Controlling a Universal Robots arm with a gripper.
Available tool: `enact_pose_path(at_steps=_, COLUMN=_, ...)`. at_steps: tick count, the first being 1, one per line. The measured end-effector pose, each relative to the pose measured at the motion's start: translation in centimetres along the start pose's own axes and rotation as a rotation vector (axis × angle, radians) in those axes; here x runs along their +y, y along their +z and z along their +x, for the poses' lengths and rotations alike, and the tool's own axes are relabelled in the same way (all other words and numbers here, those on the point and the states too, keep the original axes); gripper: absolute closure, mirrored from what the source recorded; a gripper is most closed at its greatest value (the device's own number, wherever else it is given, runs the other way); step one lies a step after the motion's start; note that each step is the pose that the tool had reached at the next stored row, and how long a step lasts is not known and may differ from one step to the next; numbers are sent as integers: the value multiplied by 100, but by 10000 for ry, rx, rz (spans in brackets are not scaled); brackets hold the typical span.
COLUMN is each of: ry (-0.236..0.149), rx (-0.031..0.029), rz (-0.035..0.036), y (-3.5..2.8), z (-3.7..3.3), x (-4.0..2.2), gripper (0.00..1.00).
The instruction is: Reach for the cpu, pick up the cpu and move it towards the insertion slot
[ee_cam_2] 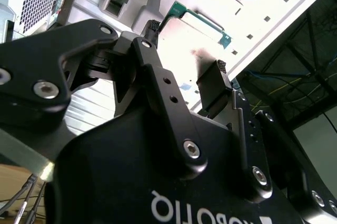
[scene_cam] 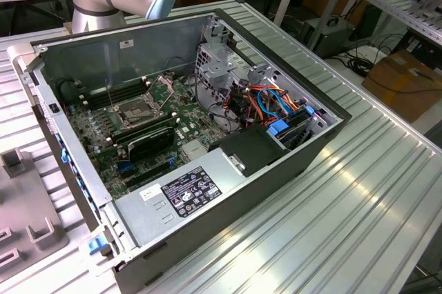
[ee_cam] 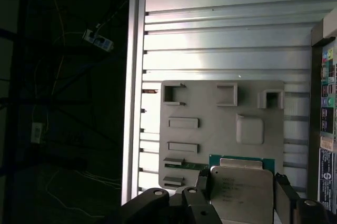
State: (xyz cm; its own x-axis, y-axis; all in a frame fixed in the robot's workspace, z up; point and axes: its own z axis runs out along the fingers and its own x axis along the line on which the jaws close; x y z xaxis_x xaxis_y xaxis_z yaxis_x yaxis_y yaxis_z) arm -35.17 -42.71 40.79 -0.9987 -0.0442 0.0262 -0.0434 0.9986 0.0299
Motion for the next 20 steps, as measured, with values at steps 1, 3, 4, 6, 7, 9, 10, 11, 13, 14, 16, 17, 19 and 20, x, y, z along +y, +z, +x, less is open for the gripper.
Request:
enact_pose_path(at_steps=1, ry=0, rx=0, rz=0, y=0, z=-12, x=-1, gripper=45)
enact_pose_path(at_steps=3, ry=0, rx=-1, rz=0, y=-1, z=-38, x=-2, gripper=45)
enact_pose_path(at_steps=4, ry=1, rx=0, rz=0, y=-1, z=-46, x=-2, gripper=45)
enact_pose_path(at_steps=6, ry=0, rx=0, rz=0, y=-2, z=-67, x=-3, gripper=45)
enact_pose_path(at_steps=7, ry=1, rx=0, rz=-1, y=-2, z=-77, x=-3, gripper=45)
enact_pose_path(at_steps=9, ry=0, rx=0, rz=-1, y=-3, z=-110, x=-5, gripper=45)
enact_pose_path(at_steps=10, ry=0, rx=0, rz=0, y=-4, z=-134, x=-6, gripper=45)
enact_pose_path(at_steps=11, ry=0, rx=0, rz=0, y=-4, z=-155, x=-7, gripper=45)
enact_pose_path(at_steps=13, ry=0, rx=0, rz=0, y=-5, z=-180, x=-8, gripper=45)
enact_pose_path(at_steps=14, ry=0, rx=0, rz=-1, y=-5, z=-189, x=-8, gripper=45)
enact_pose_path(at_steps=16, ry=1, rx=0, rz=-1, y=-6, z=-213, x=-9, gripper=45)
enact_pose_path(at_steps=17, ry=1, rx=0, rz=-1, y=-6, z=-220, x=-9, gripper=45)
enact_pose_path(at_steps=19, ry=0, rx=0, rz=0, y=-6, z=-231, x=-10, gripper=45)
enact_pose_path(at_steps=20, ry=0, rx=-1, rz=0, y=-6, z=-236, x=-10, gripper=45)
